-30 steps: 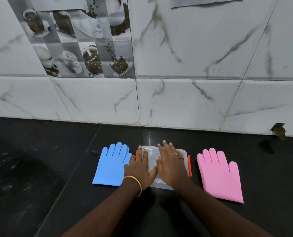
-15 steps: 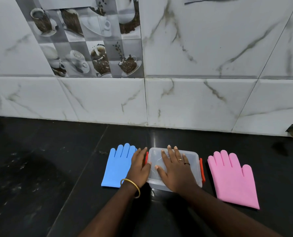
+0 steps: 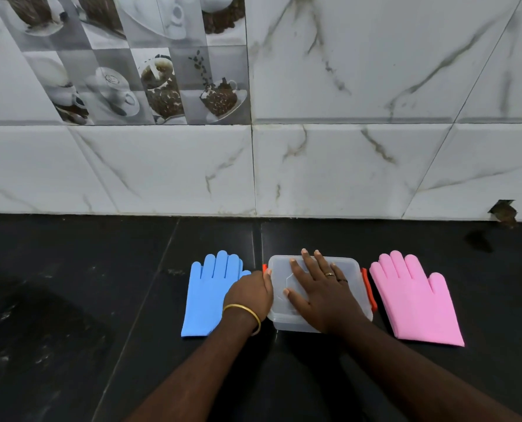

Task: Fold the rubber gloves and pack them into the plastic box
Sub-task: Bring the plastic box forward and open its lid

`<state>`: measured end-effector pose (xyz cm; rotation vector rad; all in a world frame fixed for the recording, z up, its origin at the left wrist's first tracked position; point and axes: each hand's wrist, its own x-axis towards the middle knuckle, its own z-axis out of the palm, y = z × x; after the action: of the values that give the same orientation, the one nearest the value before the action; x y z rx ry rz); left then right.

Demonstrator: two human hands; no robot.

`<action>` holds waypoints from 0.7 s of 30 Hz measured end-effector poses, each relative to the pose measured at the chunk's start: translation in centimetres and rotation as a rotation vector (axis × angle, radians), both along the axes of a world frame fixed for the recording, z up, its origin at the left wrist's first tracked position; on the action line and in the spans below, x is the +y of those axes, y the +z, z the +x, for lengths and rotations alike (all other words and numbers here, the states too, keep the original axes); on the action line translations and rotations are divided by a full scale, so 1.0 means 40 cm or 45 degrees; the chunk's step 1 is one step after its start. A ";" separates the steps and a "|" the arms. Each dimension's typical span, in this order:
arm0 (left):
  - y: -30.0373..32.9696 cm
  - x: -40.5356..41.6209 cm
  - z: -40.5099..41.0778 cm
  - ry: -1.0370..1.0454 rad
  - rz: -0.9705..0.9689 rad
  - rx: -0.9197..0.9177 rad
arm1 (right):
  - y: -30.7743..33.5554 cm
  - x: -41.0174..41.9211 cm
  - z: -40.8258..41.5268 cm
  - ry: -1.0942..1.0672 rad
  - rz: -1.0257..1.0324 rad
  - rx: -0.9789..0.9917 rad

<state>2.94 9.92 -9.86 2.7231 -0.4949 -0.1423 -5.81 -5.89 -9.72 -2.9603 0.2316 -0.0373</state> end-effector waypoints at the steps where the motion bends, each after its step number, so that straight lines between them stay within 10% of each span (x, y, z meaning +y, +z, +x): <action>1: -0.003 0.006 0.005 -0.010 -0.020 0.015 | 0.002 0.002 0.000 -0.003 0.000 0.000; 14: -0.048 0.034 0.004 0.152 -0.567 0.480 | 0.022 0.005 -0.007 0.004 0.015 0.053; 21: -0.027 0.033 -0.004 0.252 -0.732 1.139 | 0.022 0.003 -0.005 0.014 0.020 0.072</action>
<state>2.78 11.26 -10.93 1.8674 0.0123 -0.9401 -6.01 -5.78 -8.83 -2.9494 0.2222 0.0490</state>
